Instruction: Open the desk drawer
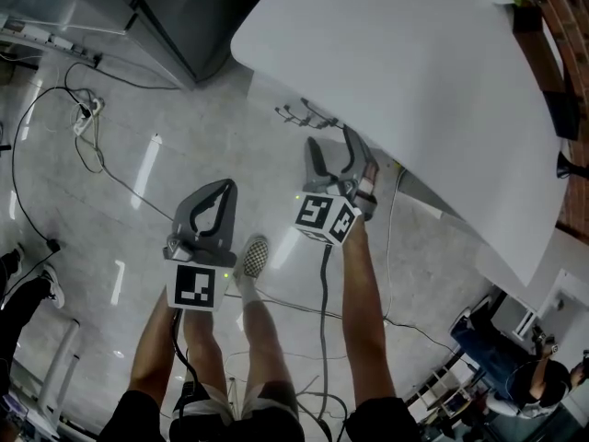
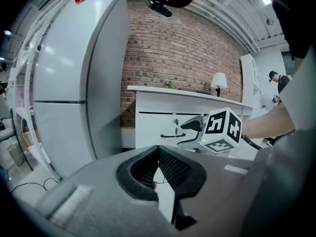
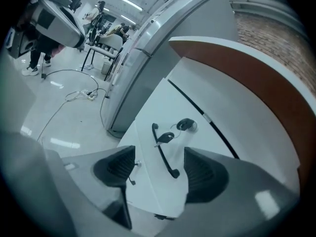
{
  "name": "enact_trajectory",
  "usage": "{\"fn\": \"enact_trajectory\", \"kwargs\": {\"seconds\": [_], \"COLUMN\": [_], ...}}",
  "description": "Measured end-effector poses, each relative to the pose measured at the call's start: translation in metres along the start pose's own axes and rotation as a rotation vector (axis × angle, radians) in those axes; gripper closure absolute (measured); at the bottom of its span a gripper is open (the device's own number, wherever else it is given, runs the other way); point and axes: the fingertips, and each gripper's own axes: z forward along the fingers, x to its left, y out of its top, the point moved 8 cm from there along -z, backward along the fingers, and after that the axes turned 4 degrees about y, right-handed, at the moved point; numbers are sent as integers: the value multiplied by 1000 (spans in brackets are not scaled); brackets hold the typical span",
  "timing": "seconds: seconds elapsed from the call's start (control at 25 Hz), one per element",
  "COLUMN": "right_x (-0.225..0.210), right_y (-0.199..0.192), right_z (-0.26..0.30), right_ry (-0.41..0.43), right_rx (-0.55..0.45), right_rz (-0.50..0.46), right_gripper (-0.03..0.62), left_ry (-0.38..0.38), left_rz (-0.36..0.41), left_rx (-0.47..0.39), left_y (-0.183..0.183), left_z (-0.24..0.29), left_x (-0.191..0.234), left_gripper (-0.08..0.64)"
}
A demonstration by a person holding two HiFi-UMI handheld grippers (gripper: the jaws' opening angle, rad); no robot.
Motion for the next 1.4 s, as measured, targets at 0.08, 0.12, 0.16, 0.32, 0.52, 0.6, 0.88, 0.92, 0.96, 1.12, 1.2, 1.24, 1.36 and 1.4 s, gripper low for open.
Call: {"fn": "enact_trajectory", "kwargs": {"seconds": [0.08,0.12,0.16,0.32,0.52,0.6,0.88,0.92,0.96,1.12,1.2,1.24,1.36,1.4], "right_x": [0,0,0,4,10,12,17,18,19,20,18,17,16,17], "right_y": [0,1,1,3,0,0,0,0,0,-1,-1,0,1,1], "right_z": [5,7,9,16,25,27,34,35,35,35,34,34,35,35], "right_ry": [3,5,9,16,25,30,32,30,30,32,26,24,37,44], "right_rx": [9,13,16,29,75,83,111,116,120,123,127,131,145,149], "right_rz": [-16,-23,-28,-61,-102,-107,-137,-154,-172,-206,-212,-216,-231,-237], "right_gripper": [290,290,290,290,290,290,299,299,299,307,334,349,351,351], "left_ry": [4,7,10,20,18,21,21,21,21,24,22,22,22,21], "left_rz": [-5,-9,-13,-24,-25,-34,-42,-42,-43,-49,-52,-53,-52,-52], "left_rx": [5,6,7,9,16,19,32,34,36,30,35,39,41,40], "left_y": [-2,-3,-4,-7,-12,-15,-20,-21,-23,-26,-27,-28,-29,-29], "left_z": [-1,-2,-2,-2,-1,-1,2,2,2,2,3,3,2,2], "left_x": [2,4,5,10,15,16,21,22,23,24,24,24,24,23], "left_gripper": [549,549,549,549,549,549,549,549,549,549,549,549,549,549]}}
